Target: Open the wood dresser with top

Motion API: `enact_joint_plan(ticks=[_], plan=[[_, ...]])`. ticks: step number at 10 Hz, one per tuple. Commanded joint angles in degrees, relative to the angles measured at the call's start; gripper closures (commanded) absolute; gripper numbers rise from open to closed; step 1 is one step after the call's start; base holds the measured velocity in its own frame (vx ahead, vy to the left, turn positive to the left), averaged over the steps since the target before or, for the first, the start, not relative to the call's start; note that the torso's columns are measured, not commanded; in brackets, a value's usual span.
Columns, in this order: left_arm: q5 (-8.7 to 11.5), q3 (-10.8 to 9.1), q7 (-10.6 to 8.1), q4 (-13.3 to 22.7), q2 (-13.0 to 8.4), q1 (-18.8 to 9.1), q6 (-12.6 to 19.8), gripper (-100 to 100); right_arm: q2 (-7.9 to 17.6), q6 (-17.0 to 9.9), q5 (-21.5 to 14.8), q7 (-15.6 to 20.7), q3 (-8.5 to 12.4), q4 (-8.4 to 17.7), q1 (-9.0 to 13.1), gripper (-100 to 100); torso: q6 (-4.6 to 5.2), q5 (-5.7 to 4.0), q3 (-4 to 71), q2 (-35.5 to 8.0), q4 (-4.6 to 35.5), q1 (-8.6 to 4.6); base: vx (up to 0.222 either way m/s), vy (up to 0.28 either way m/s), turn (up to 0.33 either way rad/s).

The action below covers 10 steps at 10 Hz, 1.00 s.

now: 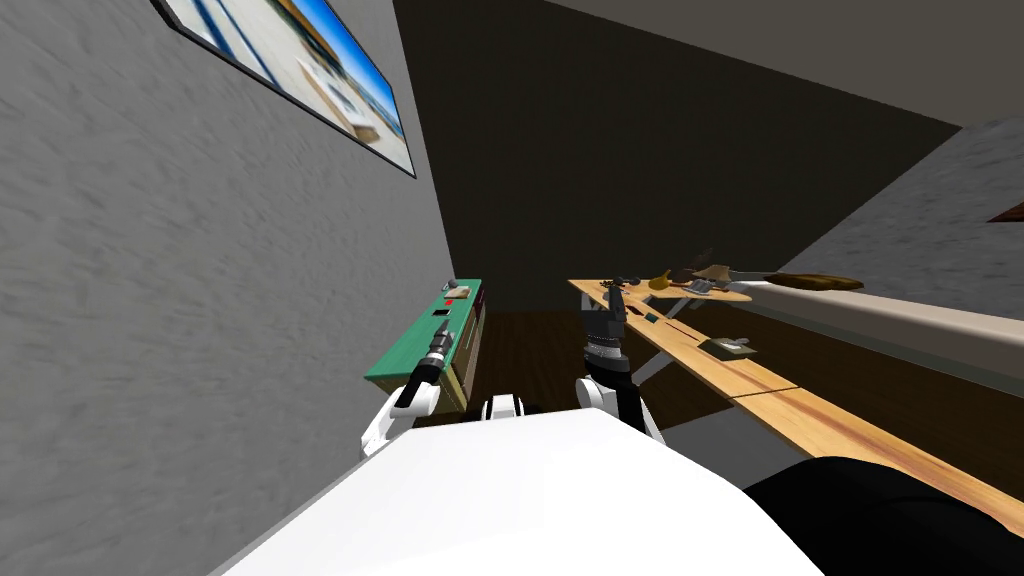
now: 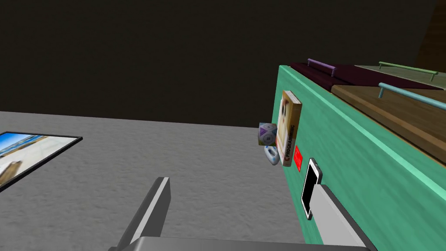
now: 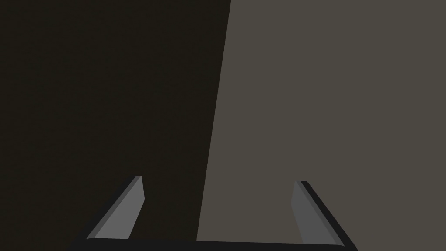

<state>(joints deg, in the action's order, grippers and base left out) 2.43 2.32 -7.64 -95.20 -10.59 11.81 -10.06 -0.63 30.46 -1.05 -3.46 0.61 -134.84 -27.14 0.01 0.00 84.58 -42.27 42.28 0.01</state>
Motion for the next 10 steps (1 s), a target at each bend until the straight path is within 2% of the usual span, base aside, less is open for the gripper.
enact_joint_plan(ticks=[1, 4, 5, 10], plan=[[0.35, -0.06, -0.78, 3.88, 0.12, -1.13, 1.54, -100, 0.00, 0.00, 0.00, 0.00, 0.00, 0.00, 0.00, 0, -0.02, 0.00, -0.02, -0.04, 0.01, -0.01, 0.026, -0.009, -0.123], [0.68, -0.18, -1.37, 7.92, -0.04, -2.08, 2.57, -100, 0.00, 0.00, 0.00, 0.00, 0.00, 0.00, 0.00, 0, 0.01, 0.00, -0.01, -0.02, 0.01, -0.02, 0.022, -0.008, -0.069], [0.68, -0.18, -1.37, 7.92, -0.04, -2.08, 2.57, -100, 0.00, 0.00, 0.00, 0.00, 0.00, 0.00, 0.00, 0, -0.02, 0.00, -0.01, -0.03, 0.00, 0.00, 0.008, -0.002, 0.010], [1.66, -0.55, -3.11, 16.17, -0.65, -4.98, 5.68, -100, 0.00, 0.00, 0.00, 0.00, 0.00, 0.00, 0.00, 0, -0.02, 0.00, 0.00, -0.01, 0.00, 0.00, 0.021, -0.005, -0.088]])
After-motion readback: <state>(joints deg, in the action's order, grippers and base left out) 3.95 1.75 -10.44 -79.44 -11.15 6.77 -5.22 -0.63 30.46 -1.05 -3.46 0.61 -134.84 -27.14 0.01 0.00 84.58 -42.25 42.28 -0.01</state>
